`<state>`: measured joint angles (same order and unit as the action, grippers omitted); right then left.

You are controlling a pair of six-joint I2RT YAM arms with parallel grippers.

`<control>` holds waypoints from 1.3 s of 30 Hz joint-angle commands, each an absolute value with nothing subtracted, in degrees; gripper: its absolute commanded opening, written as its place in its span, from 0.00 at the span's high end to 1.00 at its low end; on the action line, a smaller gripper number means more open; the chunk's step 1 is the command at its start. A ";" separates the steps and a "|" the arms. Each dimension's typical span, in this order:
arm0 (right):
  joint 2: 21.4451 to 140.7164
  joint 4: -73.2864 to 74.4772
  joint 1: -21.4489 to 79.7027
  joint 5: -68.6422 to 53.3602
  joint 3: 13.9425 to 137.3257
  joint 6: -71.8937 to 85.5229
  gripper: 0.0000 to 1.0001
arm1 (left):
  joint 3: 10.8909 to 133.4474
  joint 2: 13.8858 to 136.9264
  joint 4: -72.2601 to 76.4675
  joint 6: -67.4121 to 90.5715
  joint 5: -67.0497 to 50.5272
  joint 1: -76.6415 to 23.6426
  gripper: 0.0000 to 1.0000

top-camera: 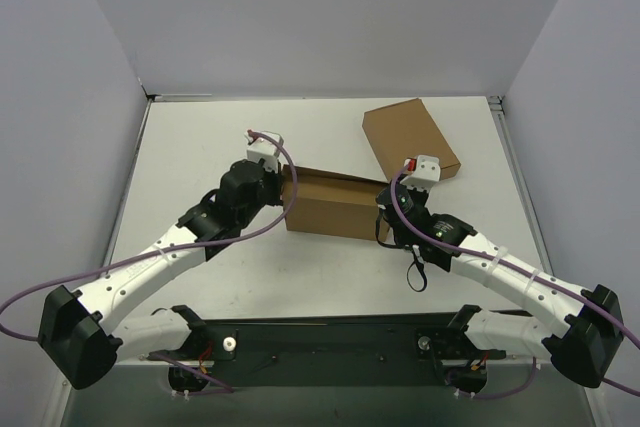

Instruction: Fold the paper box

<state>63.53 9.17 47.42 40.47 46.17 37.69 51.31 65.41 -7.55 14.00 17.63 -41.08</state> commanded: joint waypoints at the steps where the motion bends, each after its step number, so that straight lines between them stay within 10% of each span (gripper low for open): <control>1: 67.32 26.10 48.16 30.76 40.43 38.14 1.00 | 47.82 65.57 -11.34 14.68 16.43 -41.48 1.00; 28: 63.55 30.22 48.25 29.88 39.54 40.70 0.99 | 47.90 66.62 -12.74 8.70 24.34 -46.14 1.00; 34: 60.47 37.78 48.34 30.23 49.46 37.80 0.58 | 48.95 68.02 -13.27 6.68 22.94 -46.49 1.00; 39: 56.00 42.18 48.60 27.52 52.91 35.34 0.44 | 49.57 69.78 -13.45 5.98 22.24 -47.28 1.00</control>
